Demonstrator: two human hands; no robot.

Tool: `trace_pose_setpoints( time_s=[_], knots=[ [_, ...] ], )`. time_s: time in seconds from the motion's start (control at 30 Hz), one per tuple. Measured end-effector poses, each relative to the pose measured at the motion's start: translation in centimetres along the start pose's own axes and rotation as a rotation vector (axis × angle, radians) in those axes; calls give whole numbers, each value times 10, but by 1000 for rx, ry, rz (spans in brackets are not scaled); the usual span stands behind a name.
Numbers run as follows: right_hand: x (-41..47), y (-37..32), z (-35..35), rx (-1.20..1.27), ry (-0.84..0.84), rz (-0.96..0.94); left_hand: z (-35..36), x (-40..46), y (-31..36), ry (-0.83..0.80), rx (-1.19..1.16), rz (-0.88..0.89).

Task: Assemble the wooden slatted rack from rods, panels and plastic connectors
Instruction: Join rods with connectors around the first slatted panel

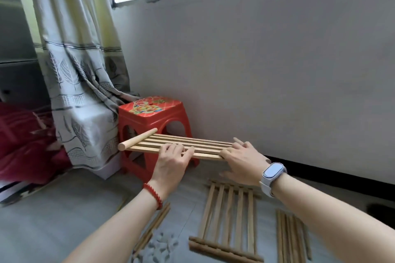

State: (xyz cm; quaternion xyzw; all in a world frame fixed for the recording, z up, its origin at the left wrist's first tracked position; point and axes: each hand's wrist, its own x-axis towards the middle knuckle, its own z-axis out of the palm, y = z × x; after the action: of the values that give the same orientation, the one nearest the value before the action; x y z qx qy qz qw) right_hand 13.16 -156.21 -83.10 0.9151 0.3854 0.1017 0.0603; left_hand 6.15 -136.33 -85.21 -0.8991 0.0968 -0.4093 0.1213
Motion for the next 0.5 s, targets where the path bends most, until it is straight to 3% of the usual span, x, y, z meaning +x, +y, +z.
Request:
trace_pose_setpoints(
  time_s=[0.1, 0.17, 0.33, 0.5],
  knots=[
    [21, -17, 30, 127, -107, 6, 29, -9, 2, -43, -66, 22],
    [28, -18, 56, 158, -144, 16, 46, -18, 3, -169, -97, 19],
    [26, -14, 152, 66, -104, -28, 120, -59, 7, -754, -351, 8],
    [9, -10, 246, 57, -225, -2, 191, -111, 44, -862, -431, 60]
  ],
)
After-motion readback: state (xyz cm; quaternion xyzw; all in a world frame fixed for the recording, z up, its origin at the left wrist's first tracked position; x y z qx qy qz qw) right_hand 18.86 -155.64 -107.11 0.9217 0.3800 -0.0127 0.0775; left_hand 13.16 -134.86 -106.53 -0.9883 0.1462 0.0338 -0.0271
